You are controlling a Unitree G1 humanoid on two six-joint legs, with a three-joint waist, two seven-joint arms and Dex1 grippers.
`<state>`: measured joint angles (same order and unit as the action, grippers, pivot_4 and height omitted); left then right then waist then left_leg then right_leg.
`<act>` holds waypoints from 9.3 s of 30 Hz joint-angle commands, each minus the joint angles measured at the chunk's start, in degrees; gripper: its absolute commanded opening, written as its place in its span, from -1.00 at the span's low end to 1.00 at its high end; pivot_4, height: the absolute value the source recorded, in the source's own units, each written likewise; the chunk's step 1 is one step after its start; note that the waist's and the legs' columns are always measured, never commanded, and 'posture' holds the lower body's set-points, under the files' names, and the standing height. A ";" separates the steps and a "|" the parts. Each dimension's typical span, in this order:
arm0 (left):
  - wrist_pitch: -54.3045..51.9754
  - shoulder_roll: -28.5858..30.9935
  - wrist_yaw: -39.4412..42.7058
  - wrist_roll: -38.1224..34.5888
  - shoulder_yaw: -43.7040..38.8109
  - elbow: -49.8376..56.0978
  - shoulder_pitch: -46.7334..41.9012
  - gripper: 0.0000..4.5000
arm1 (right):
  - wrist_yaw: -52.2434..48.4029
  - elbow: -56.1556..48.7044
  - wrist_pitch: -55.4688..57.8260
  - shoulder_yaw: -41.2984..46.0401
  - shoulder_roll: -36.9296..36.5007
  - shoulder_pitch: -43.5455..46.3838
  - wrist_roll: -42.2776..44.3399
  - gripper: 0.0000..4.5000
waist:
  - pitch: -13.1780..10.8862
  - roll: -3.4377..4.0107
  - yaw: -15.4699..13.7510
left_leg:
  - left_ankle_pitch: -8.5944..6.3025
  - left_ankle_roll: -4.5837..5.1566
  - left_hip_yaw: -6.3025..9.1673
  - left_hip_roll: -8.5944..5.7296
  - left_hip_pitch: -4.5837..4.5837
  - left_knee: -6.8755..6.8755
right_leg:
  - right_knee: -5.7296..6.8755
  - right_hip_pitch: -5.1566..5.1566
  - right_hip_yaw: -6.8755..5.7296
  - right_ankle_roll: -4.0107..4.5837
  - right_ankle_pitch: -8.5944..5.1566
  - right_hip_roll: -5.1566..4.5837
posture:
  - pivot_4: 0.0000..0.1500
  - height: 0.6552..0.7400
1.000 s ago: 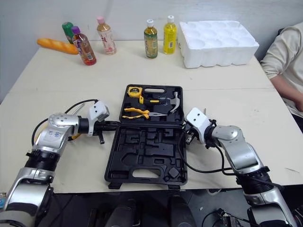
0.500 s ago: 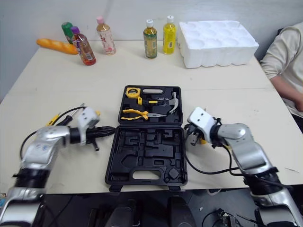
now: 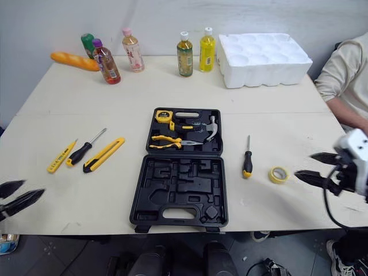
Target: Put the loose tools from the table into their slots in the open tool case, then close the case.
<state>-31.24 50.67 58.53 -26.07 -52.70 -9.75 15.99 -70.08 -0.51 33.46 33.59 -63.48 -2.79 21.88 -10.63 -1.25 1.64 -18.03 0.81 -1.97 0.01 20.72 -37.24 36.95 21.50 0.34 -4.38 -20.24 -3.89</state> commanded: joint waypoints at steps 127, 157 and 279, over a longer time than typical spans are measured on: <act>10.00 -19.84 17.60 12.45 62.87 -4.44 -65.41 -0.24 | 22.83 -35.15 10.27 -24.06 12.60 12.75 15.76 1.00 | -0.06 -0.09 -1.57 | 0.58 -0.18 0.02 -0.22 1.67 -1.03 | 0.82 1.11 -1.19 -0.26 0.14 -0.54 | 1.00 1.00; 28.16 -24.14 9.98 26.78 71.70 -23.83 -60.51 -0.95 | 22.07 -33.12 10.30 -25.48 12.31 14.94 15.04 1.00 | 1.05 -0.01 -1.58 | 0.55 -0.11 -0.03 -0.24 1.22 -0.96 | 0.70 0.80 -1.09 -0.29 0.15 -0.55 | 1.00 1.00; -5.22 -0.41 11.46 -12.06 50.66 26.18 -43.70 1.00 | 44.47 -42.86 43.05 -18.45 29.97 22.24 14.64 -0.53 | 0.42 0.77 0.39 | 0.93 -0.38 -0.11 -0.22 1.37 0.09 | 0.47 1.19 -1.06 -0.19 0.14 -0.51 | 1.00 1.00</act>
<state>-37.71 48.40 68.92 -38.88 0.83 15.15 -29.01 -16.56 -40.93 76.35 14.23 -29.72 18.01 30.31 -10.21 -0.48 2.02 -17.18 0.59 -2.09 -0.20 22.08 -37.15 37.39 22.69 -0.71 -4.57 -20.10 -4.41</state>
